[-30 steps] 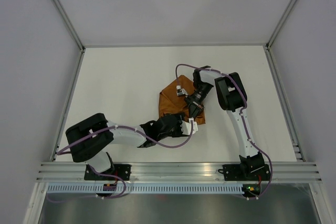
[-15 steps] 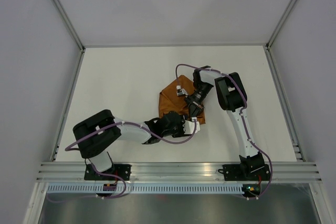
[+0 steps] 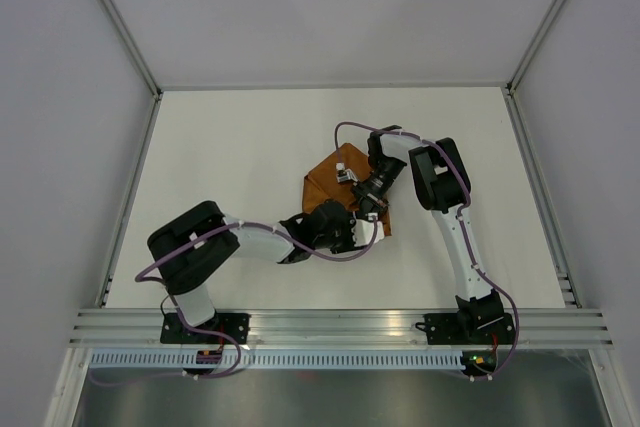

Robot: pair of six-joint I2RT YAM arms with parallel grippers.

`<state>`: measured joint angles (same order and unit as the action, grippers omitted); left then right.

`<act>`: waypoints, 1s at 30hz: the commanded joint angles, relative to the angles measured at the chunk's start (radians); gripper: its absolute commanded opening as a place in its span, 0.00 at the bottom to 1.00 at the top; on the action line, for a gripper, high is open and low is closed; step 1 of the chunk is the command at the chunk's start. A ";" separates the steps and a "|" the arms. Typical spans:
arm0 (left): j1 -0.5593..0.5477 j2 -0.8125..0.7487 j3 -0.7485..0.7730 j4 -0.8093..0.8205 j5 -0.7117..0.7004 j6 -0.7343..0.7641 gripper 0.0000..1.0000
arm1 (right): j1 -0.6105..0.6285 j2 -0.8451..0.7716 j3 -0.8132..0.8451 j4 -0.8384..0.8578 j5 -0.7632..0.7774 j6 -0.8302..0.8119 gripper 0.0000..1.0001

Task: Fold the napkin, place the utensils inside, and roll it up
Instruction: Roll the napkin with the utensil

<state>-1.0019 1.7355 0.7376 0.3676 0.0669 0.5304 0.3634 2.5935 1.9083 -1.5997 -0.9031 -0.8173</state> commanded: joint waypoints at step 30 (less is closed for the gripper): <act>0.043 0.208 0.154 -0.361 0.221 -0.038 0.09 | -0.035 0.088 0.005 0.162 0.156 -0.060 0.00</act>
<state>-0.9539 1.8359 0.9081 0.2054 0.2211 0.5232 0.3389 2.5965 1.9156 -1.5997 -0.9081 -0.8154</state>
